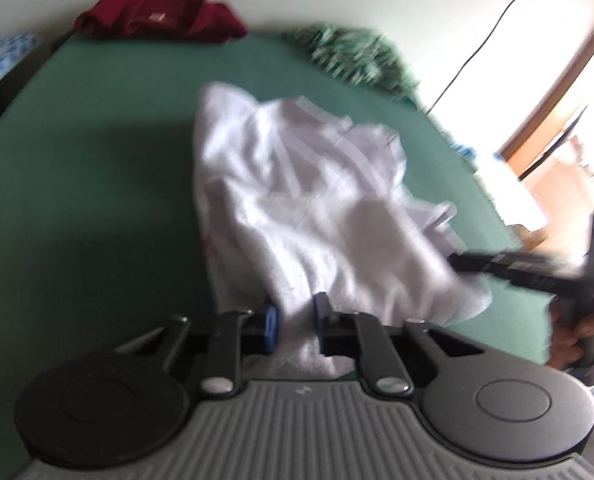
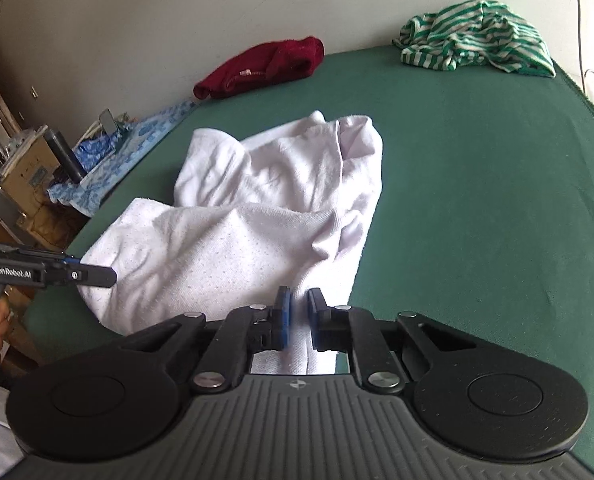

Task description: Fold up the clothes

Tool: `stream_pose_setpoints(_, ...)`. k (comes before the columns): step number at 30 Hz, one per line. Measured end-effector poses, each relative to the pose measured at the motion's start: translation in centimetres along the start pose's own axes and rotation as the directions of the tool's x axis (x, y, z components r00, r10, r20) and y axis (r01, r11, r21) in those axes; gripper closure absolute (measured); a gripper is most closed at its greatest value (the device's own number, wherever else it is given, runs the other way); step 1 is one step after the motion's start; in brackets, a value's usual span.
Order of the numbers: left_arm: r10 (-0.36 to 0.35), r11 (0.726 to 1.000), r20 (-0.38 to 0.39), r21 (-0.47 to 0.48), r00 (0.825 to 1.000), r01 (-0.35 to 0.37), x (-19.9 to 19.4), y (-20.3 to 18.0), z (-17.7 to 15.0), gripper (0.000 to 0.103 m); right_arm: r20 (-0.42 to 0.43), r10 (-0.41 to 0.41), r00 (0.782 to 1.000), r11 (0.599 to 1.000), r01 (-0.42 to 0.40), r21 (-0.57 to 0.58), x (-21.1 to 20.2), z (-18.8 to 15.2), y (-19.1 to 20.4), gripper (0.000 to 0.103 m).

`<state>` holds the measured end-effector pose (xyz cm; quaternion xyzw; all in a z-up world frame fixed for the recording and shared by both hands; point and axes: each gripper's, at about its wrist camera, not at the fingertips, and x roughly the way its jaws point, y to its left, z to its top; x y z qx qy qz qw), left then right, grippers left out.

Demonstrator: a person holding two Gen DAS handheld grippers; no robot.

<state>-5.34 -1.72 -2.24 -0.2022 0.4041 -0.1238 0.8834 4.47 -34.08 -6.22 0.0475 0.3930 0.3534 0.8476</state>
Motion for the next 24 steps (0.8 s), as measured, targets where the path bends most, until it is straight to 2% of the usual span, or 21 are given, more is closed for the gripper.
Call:
stream_pose_setpoints(1, -0.056, 0.998, 0.017, -0.027, 0.998, 0.056, -0.3, 0.5, 0.2, 0.093, 0.02, 0.007, 1.0, 1.0, -0.007, 0.015, -0.3, 0.0, 0.0, 0.093)
stream_pose_setpoints(3, -0.102, 0.992, 0.008, -0.074, 0.995, 0.102, 0.5, 1.8, 0.2, 0.093, 0.027, -0.011, 1.0, 0.999, 0.01, 0.036, -0.3, -0.2, -0.1, 0.093)
stream_pose_setpoints(5, -0.099, 0.986, -0.052, -0.141, 0.994, 0.091, 2.4, 3.8, -0.4, 0.094, 0.017, -0.039, 0.999, 0.998, 0.038, 0.048, 0.0, -0.4, -0.1, 0.093)
stream_pose_setpoints(6, -0.108, 0.98, -0.062, -0.172, 0.992, 0.097, 2.9, 4.8, -0.8, 0.093, 0.013, -0.047, 0.999, 0.998, 0.047, 0.046, 0.2, -0.6, -0.1, 0.093)
stream_pose_setpoints(7, -0.123, 0.974, -0.064, -0.2, 0.99, 0.108, 3.2, 5.8, -1.2, 0.086, 0.012, -0.056, 0.998, 0.997, 0.055, 0.045, 0.3, -0.8, -0.1, 0.092)
stream_pose_setpoints(9, -0.155, 0.961, -0.063, -0.241, 0.986, 0.135, 3.0, 6.7, -1.5, 0.085, 0.02, -0.07, 0.997, 0.997, 0.069, 0.047, 0.1, -0.8, 0.1, 0.087)
stream_pose_setpoints(12, -0.163, 0.97, -0.072, -0.192, 0.984, 0.147, 3.0, 6.3, -1.2, 0.086, 0.031, -0.092, 0.995, 0.995, 0.09, 0.05, 0.0, -0.9, 0.2, 0.075)
stream_pose_setpoints(14, -0.171, 0.973, -0.075, -0.171, 0.982, 0.157, 3.4, 5.8, -0.7, 0.091, 0.044, -0.106, 0.993, 0.993, 0.104, 0.056, -0.2, -0.9, 0.3, 0.065)
stream_pose_setpoints(16, -0.155, 0.981, -0.082, -0.128, 0.985, 0.144, 3.7, 5.2, 0.0, 0.09, 0.081, -0.121, 0.989, 0.99, 0.114, 0.081, -0.2, -0.5, 0.1, 0.06)
stream_pose_setpoints(18, -0.121, 0.99, -0.083, -0.08, 0.989, 0.115, 3.2, 5.1, 0.4, 0.079, 0.102, -0.122, 0.987, 0.99, 0.113, 0.09, 0.3, 0.1, 0.0, 0.06)
stream_pose_setpoints(19, -0.103, 0.994, -0.083, -0.056, 0.991, 0.099, 2.8, 5.1, 0.6, 0.077, 0.112, -0.122, 0.986, 0.989, 0.112, 0.095, 0.5, 0.4, -0.1, 0.06)
stream_pose_setpoints(20, -0.085, 0.996, -0.082, -0.032, 0.993, 0.083, 2.5, 5.0, 0.8, 0.07, 0.118, -0.123, 0.985, 0.989, 0.112, 0.097, 0.8, 0.6, -0.1, 0.056)
stream_pose_setpoints(21, -0.067, 0.998, -0.08, -0.008, 0.994, 0.067, 2.1, 5.0, 1.0, 0.05, 0.116, -0.124, 0.985, 0.989, 0.114, 0.094, 1.0, 0.7, -0.1, 0.054)
stream_pose_setpoints(22, -0.045, 0.999, -0.065, 0.013, 0.997, 0.046, 1.5, 5.2, 1.2, 0.041, 0.114, -0.126, 0.985, 0.989, 0.116, 0.091, 1.3, 0.8, 0.0, 0.05)
stream_pose_setpoints(23, -0.021, 0.999, -0.043, 0.032, 0.999, 0.022, 0.8, 5.5, 1.3, 0.027, 0.113, -0.127, 0.985, 0.989, 0.118, 0.088, 1.5, 0.8, 0.0, 0.048)
stream_pose_setpoints(24, -0.017, 0.999, -0.034, 0.032, 0.999, 0.019, 0.8, 5.8, 1.6, 0.019, 0.111, -0.129, 0.985, 0.989, 0.119, 0.086, 1.8, 0.9, 0.0, 0.046)
